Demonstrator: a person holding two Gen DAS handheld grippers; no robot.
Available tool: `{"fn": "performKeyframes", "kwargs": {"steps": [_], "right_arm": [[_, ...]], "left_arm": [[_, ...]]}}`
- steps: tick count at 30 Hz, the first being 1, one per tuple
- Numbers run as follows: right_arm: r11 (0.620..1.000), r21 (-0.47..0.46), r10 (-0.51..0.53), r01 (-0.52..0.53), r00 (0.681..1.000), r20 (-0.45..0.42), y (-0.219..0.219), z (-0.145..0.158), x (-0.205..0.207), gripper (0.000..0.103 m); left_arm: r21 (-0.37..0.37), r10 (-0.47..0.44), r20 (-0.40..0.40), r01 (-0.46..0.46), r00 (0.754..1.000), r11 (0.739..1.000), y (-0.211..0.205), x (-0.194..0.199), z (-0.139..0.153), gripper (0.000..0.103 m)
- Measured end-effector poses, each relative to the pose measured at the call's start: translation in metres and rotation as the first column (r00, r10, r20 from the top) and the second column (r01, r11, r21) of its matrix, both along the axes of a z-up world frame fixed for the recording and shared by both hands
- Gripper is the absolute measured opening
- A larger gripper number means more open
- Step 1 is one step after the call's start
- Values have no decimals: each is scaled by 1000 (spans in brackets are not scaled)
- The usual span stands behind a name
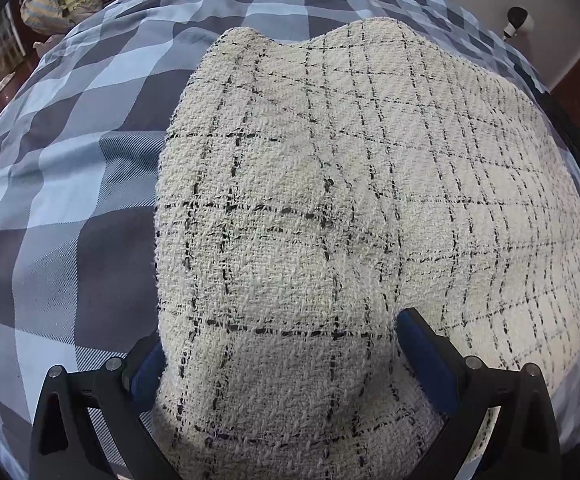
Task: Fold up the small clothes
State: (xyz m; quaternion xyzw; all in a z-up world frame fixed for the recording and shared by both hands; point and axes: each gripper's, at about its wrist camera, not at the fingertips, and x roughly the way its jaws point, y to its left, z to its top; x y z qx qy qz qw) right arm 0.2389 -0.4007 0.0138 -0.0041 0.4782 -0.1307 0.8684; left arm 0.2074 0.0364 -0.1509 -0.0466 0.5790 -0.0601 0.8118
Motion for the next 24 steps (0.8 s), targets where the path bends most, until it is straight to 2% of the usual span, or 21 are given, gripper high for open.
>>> {"fn": "performKeyframes", "kwargs": {"steps": [3,5,8,11,14,15,17,20,22,24], "right_arm": [[988,73,143,-137,986,-83,41,-6,14,74],[969,137,229,-206,957,-177,75,-26,26,74],[962,121,270,-246,928,-258,108,-59,35,74],[972,105,234,-210,905,-354,119,-97,40,74],[990,-66,98,-127,938,-332,105,-105,49,74],[985,-155,15,-71,942,-336,91,-108,52,74],[983,-183,-47,-22,932,-360,66,-112,55,74],[1000,-16,-18,14,945,-327,34,-97,52,74],[990,141,25,22,946,-322,16,-92,51,74],[980,199,40,31,938,-344,6,-95,52,74]], "left_arm": [[-1,2,0,-2,1000,1000,0,1,0,103],[-3,2,2,-2,1000,1000,-1,0,1,103],[-6,3,3,-3,1000,1000,-2,-1,0,103],[-11,1,2,-1,1000,1000,-1,-1,0,103],[-16,-2,2,2,1000,1000,0,0,0,103],[-18,-2,2,2,1000,1000,1,0,-1,103],[-18,-1,1,1,1000,1000,2,0,-1,103],[-14,0,-2,0,1000,1000,1,0,-1,103],[-11,0,-1,0,1000,1000,0,1,-1,103],[-11,0,1,0,1000,1000,0,1,-1,103]]}}
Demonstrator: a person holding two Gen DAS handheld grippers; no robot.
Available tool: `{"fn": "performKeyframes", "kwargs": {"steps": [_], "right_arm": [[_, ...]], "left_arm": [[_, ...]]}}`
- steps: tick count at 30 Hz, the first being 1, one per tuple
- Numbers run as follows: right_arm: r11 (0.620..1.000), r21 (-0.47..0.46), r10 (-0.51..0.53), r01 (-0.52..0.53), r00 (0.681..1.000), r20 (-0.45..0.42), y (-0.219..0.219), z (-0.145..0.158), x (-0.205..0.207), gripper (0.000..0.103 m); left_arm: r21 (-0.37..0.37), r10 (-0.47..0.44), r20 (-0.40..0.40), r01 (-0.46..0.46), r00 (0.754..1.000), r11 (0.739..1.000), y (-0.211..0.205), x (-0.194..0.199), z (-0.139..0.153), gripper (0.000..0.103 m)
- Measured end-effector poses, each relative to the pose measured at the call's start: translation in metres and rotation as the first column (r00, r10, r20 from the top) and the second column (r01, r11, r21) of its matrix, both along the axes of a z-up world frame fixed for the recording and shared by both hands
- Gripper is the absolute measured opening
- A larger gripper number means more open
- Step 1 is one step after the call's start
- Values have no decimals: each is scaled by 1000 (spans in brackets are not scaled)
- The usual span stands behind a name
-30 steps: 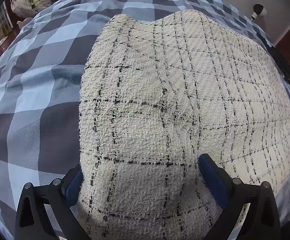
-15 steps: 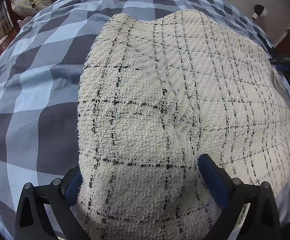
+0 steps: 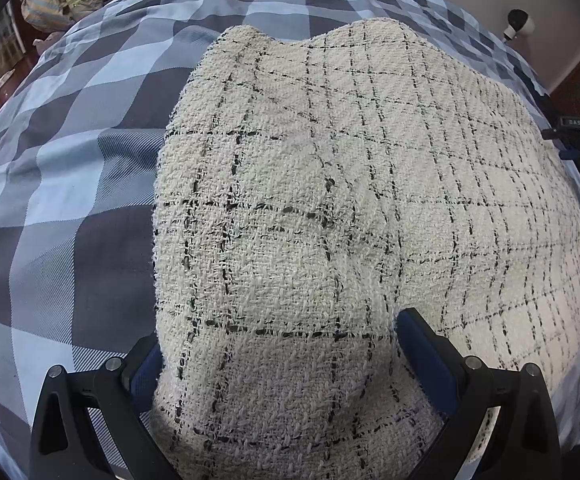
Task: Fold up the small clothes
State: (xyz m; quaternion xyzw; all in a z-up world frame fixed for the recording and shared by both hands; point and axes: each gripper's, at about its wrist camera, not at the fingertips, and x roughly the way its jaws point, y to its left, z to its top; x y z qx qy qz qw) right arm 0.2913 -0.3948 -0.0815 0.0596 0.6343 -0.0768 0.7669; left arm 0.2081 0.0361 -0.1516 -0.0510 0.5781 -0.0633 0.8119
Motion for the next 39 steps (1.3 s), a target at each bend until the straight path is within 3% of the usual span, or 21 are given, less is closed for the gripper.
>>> {"fn": "performKeyframes", "kwargs": {"steps": [6,9,10,11,12,16,19,21,23,27,30,33,34,35,36,37,38,39], "right_arm": [[996,-51,72,-72,997,-1,-5,-10,18,74],[993,-7,114,-114,993,-41,0,-23,28,74],[993,8,122,-121,991,-58,4,-27,30,61],[991,17,135,-134,989,-63,6,-29,30,12],[990,10,139,-139,988,-62,8,-29,30,2],[989,-58,139,-137,990,30,1,-12,28,1],[993,-69,114,-101,971,212,-11,17,19,1],[996,-76,68,-48,959,276,-18,27,15,1],[995,-93,45,-20,959,279,-17,27,10,1],[984,-170,-20,48,986,163,-11,5,19,1],[984,-177,3,29,984,176,-5,11,18,1],[976,-177,-73,126,958,277,-11,40,11,10],[969,-180,-108,170,944,311,-15,52,6,29],[954,-173,-171,244,919,355,-22,68,0,64],[940,-163,-216,300,892,396,-25,80,-7,78],[929,-142,-245,340,857,453,-24,96,-19,84],[931,-121,-248,345,840,483,-19,109,-28,84],[942,-92,-241,323,841,485,-11,118,-35,84]], "left_arm": [[-5,-8,4,8,1000,1000,-1,-1,-1,103],[-6,-18,6,18,1000,1000,0,1,-1,103],[-7,-21,5,21,1000,1000,0,2,-1,103],[-9,-21,5,21,1000,1000,0,2,-2,103],[-10,-20,5,20,1000,1000,0,2,-2,103],[-6,-20,12,20,1000,1000,0,2,-2,103],[-6,-19,13,19,1000,1000,0,1,-2,103],[-6,-17,13,17,1000,1000,0,1,-1,103],[-5,-17,16,17,1000,1000,-1,0,-1,103],[-11,-15,17,15,1000,1000,0,-1,-2,103],[-17,-15,20,15,1000,1000,2,-1,-2,103],[-20,-11,25,12,1000,1000,4,-2,-3,103],[-20,-11,25,11,1000,1000,4,-3,-3,103],[-19,-9,24,10,1000,1000,4,-3,-3,103],[-19,-6,21,6,1000,1000,5,-4,-2,103],[-20,-1,15,1,1000,1000,5,-3,-1,103],[-28,14,-3,-14,1000,999,7,-3,0,103],[-43,34,-33,-36,999,998,9,0,4,103]]}}
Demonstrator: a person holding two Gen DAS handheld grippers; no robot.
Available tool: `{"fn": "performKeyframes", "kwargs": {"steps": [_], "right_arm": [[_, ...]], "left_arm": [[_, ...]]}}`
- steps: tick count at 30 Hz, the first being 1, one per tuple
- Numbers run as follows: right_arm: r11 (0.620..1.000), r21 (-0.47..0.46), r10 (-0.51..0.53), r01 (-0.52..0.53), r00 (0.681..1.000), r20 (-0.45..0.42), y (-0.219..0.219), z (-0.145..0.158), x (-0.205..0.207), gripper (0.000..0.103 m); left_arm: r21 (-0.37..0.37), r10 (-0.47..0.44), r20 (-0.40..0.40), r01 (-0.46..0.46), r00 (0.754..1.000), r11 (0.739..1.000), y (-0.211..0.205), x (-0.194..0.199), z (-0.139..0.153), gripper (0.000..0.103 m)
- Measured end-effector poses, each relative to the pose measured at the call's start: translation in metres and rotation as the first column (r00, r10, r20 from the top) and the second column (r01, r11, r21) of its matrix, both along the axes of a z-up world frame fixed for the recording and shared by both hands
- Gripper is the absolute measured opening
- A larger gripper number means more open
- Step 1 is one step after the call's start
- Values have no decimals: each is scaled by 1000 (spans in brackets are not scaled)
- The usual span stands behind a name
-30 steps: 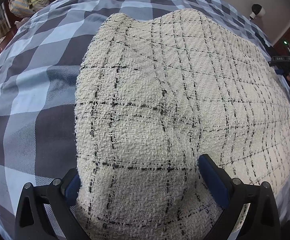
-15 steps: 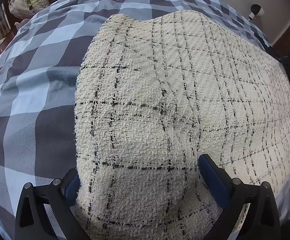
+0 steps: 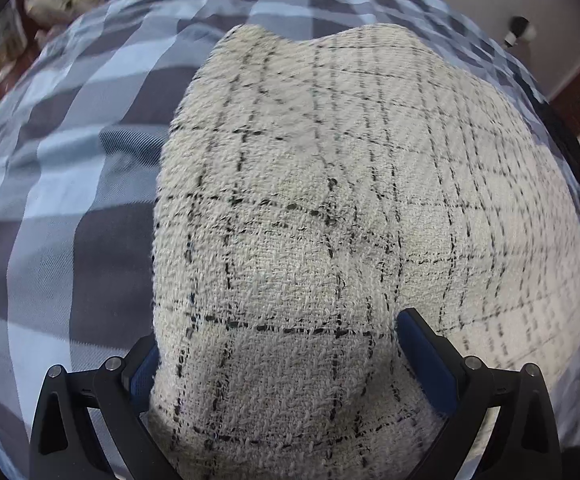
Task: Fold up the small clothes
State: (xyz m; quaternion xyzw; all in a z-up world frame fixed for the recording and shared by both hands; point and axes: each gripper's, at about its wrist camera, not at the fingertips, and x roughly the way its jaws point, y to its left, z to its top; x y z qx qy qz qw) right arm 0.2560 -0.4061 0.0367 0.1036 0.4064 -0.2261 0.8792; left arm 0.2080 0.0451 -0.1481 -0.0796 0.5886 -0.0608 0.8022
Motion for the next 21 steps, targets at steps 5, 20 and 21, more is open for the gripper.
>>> {"fn": "performKeyframes", "kwargs": {"steps": [5,20,21], "right_arm": [[897,321,321,-305,947,1,79,11,-49,84],[735,102,642,-670,640,-423,280,-115,-94,84],[718,91,660,-690,634,-404,273,-115,-99,84]], "left_arm": [[-90,81,62,-76,995,993,11,18,43,103],[446,-21,23,8,1000,895,-19,44,29,103],[374,-20,21,11,1000,927,-6,38,23,103]]}}
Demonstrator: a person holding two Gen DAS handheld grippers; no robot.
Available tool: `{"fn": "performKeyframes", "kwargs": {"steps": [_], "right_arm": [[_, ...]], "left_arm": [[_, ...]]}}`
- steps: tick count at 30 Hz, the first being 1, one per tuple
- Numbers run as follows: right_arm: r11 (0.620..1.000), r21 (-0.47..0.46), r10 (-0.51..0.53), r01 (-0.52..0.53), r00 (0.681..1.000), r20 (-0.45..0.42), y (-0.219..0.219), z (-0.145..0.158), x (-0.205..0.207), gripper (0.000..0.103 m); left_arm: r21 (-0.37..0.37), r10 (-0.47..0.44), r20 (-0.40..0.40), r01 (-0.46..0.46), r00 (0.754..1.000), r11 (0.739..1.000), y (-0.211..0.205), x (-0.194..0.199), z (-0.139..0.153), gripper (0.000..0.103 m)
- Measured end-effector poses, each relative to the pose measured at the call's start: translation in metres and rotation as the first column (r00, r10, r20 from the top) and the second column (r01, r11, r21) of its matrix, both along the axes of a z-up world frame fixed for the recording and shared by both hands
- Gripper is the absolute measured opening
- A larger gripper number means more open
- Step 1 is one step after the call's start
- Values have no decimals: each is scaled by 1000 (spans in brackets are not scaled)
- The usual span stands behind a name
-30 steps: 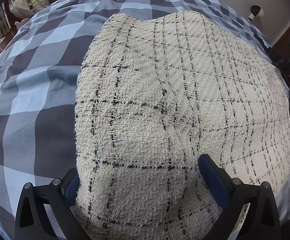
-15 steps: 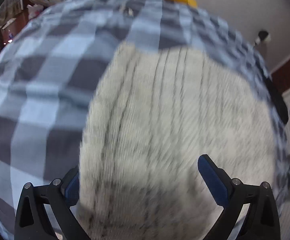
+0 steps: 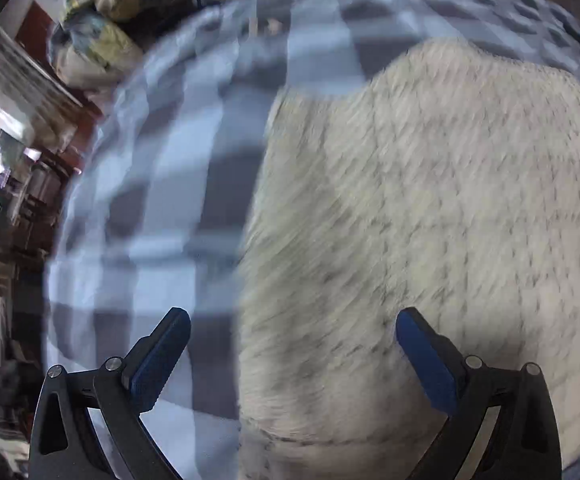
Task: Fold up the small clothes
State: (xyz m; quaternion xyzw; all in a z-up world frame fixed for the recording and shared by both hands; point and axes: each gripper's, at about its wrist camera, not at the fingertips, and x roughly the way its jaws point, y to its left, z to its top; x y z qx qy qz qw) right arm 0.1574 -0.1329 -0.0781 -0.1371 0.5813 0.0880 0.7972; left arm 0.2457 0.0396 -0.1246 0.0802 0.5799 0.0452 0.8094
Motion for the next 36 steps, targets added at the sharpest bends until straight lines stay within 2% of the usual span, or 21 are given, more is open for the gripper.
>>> {"fn": "performKeyframes", "kwargs": {"steps": [2,4,5,6,8,10,13,15,17,20,21,23,24,25,27,30,31,33,34,35,36], "right_arm": [[1000,7,-5,4,1000,3,-17,2,-4,88],[999,30,-37,38,999,-6,-41,5,-7,89],[998,55,-40,41,999,-16,-51,5,-8,92],[997,40,-58,59,998,-23,-67,6,-10,92],[993,-70,-101,100,995,-10,-87,0,-3,92],[983,-130,-135,132,991,-7,-118,-6,1,92],[961,-170,-226,220,974,-20,-165,-8,5,92],[952,-159,-266,260,964,-17,-180,1,9,92],[952,-116,-281,282,959,23,-179,18,13,92],[967,20,-257,256,965,58,-151,40,34,92],[969,75,-242,237,968,61,-135,46,42,93],[966,160,-216,204,974,63,-100,52,58,93],[968,170,-198,185,978,64,-79,51,65,93],[976,155,-166,154,983,72,-57,46,76,93],[993,69,-99,92,990,102,-17,31,91,93],[999,-9,-36,37,998,55,6,-6,111,93],[999,-32,-28,29,999,35,2,-15,116,93],[998,-60,-16,17,1000,20,-9,-30,120,93],[1000,-21,-20,21,1000,18,-24,-32,122,94],[999,23,-45,44,999,14,-44,-32,124,94],[996,33,-87,87,996,13,-62,-33,126,94]], "left_arm": [[-159,56,29,-51,998,986,30,-15,-2,103],[-183,49,26,-44,998,982,37,-22,-1,103],[-160,32,41,-25,999,987,37,-25,2,103],[-121,6,56,1,998,993,34,-29,7,103],[-78,-34,63,38,997,996,32,-30,15,103],[-47,-42,66,45,997,998,35,-27,25,103],[36,9,96,-12,995,999,54,-18,48,103],[24,80,134,-83,988,996,72,-8,71,103],[-43,125,159,-119,979,992,78,2,91,103],[-235,115,149,-78,982,969,58,29,107,103],[-313,90,135,-44,987,949,43,39,105,103],[-415,46,112,4,993,910,15,51,94,103],[-447,22,94,22,995,894,-2,61,83,103],[-451,8,82,30,997,892,-15,66,74,103],[-425,-7,43,25,999,905,-37,81,45,103],[-352,5,-30,-15,1000,936,-38,100,4,103],[-321,4,-38,-15,999,947,-37,101,-3,103],[-185,-15,-30,9,999,983,-24,111,-15,103],[-145,-16,-15,13,1000,989,-16,114,-17,103],[-110,-1,-7,0,1000,994,-3,117,-20,103],[-133,9,-8,-10,1000,991,13,121,-21,103]]}}
